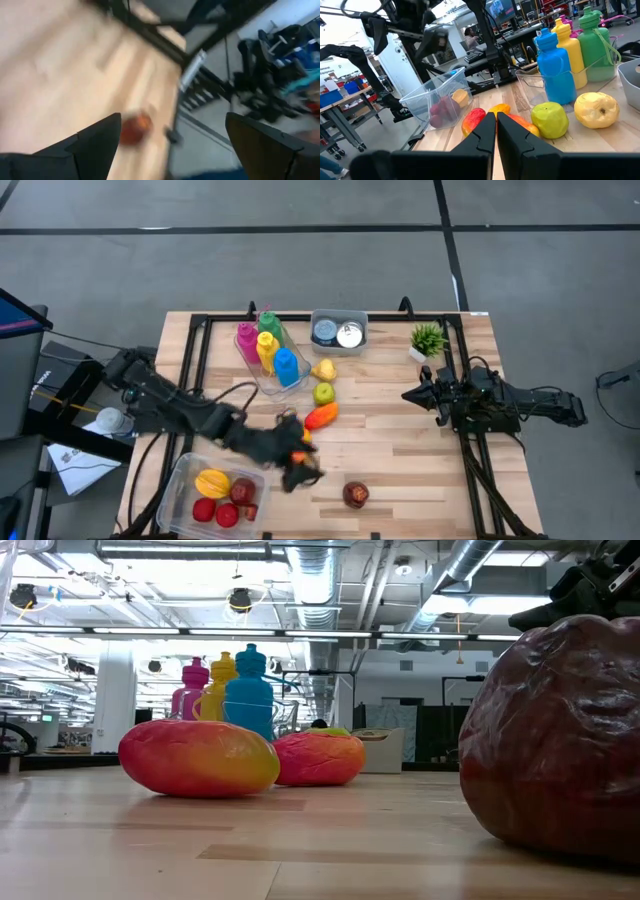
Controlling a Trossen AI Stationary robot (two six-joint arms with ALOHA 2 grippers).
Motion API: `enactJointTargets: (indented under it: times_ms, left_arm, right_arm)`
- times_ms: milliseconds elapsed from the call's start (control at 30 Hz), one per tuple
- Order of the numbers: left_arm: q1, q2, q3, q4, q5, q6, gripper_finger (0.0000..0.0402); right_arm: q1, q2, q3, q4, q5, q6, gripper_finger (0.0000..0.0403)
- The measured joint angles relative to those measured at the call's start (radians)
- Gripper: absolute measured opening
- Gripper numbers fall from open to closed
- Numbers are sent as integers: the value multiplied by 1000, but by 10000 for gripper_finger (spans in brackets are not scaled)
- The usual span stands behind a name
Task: Pick & Place Food Item
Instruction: Put the red apple into the white bin
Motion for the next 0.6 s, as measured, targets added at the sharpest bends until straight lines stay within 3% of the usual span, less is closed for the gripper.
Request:
enactJointTargets:
  times_ms: [133, 333, 600]
  left_arm:
    - [74, 62, -1, 157, -1, 219, 347]
    - [106, 206, -1, 349, 89, 459, 347]
    - [101, 406, -1, 515, 179, 653, 347]
  right_arm:
    - [0, 0, 0, 0, 0, 0, 12]
    - [0, 0, 0, 1, 0, 0, 12]
    - [0, 0, 0, 1, 0, 0, 12]
